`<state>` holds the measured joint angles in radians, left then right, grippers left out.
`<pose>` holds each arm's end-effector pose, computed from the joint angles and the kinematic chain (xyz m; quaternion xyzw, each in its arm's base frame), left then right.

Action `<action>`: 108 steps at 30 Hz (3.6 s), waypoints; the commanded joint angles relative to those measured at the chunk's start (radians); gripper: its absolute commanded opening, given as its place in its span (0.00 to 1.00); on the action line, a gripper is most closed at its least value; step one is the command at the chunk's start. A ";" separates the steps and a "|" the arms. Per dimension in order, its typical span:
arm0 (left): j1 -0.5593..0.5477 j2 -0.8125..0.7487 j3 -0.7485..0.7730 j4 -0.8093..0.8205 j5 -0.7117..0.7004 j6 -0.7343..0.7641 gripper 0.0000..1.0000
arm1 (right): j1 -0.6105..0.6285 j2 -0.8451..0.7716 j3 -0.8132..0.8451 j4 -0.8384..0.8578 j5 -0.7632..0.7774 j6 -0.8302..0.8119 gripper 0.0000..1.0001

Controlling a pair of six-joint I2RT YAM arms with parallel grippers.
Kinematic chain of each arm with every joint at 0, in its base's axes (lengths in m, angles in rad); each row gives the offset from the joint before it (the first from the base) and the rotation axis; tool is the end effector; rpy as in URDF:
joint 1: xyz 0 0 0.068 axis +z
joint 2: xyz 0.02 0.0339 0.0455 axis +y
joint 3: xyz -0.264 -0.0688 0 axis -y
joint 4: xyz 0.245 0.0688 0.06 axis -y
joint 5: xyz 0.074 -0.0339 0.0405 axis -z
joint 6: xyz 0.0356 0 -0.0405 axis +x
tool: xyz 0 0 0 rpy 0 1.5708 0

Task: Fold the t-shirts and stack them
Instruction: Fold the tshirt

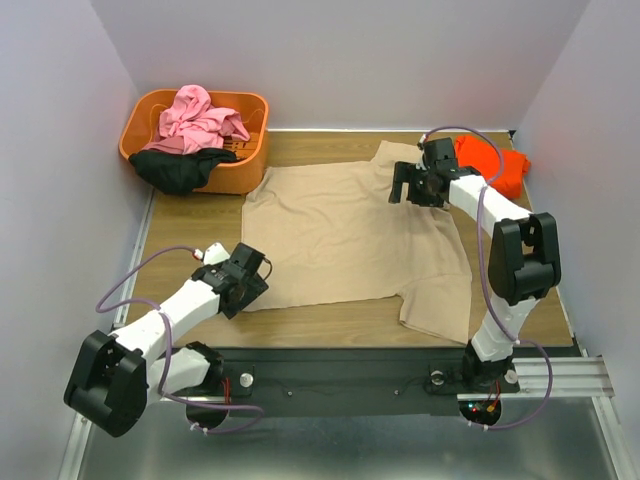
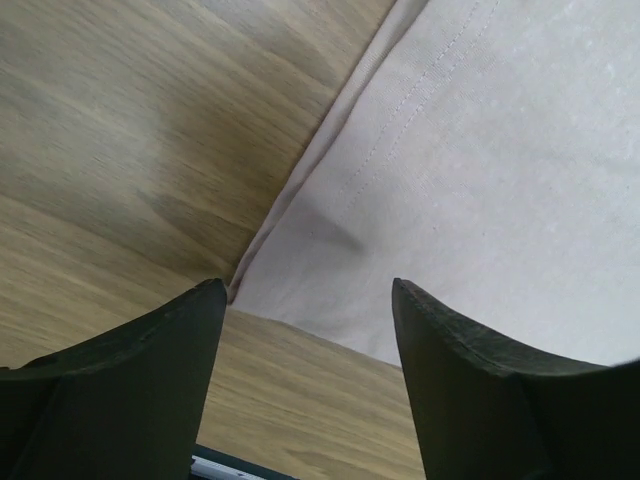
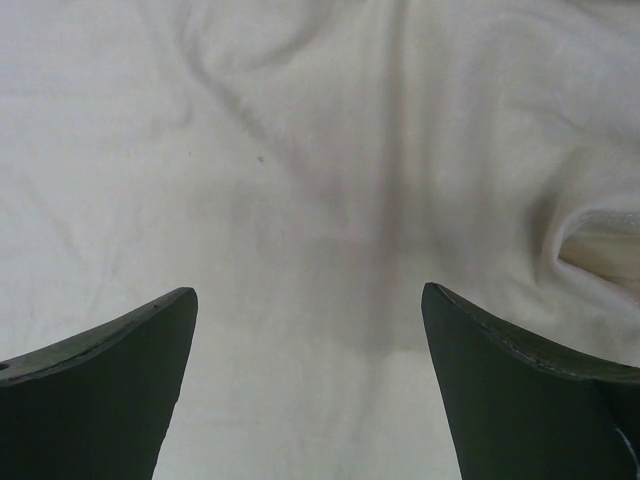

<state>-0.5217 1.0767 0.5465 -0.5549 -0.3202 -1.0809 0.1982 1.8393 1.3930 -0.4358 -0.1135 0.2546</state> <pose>0.1676 -0.0834 0.1785 -0.3013 0.9105 -0.0628 0.2763 0.3977 0.0840 0.2320 0.0074 0.9399 0.1277 0.3165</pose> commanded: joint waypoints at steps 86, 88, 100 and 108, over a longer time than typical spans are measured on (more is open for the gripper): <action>-0.041 0.312 0.199 -0.221 -0.106 -0.436 0.33 | -0.017 -0.018 -0.023 0.049 -0.117 0.018 0.98; -0.040 0.313 0.193 -0.209 -0.105 -0.426 0.27 | -0.017 -0.025 -0.029 0.049 -0.112 0.018 0.98; -0.038 0.263 0.210 -0.114 -0.080 -0.258 0.00 | -0.019 -0.084 -0.051 0.048 -0.103 0.032 0.98; -0.038 0.144 0.247 -0.096 -0.086 -0.200 0.00 | -0.068 -0.242 -0.244 0.007 0.023 0.101 0.99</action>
<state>-0.5625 1.2686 0.7547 -0.6617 -0.3756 -1.3350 0.1764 1.6962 1.2148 -0.4183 -0.1631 0.3088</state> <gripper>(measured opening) 0.026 0.988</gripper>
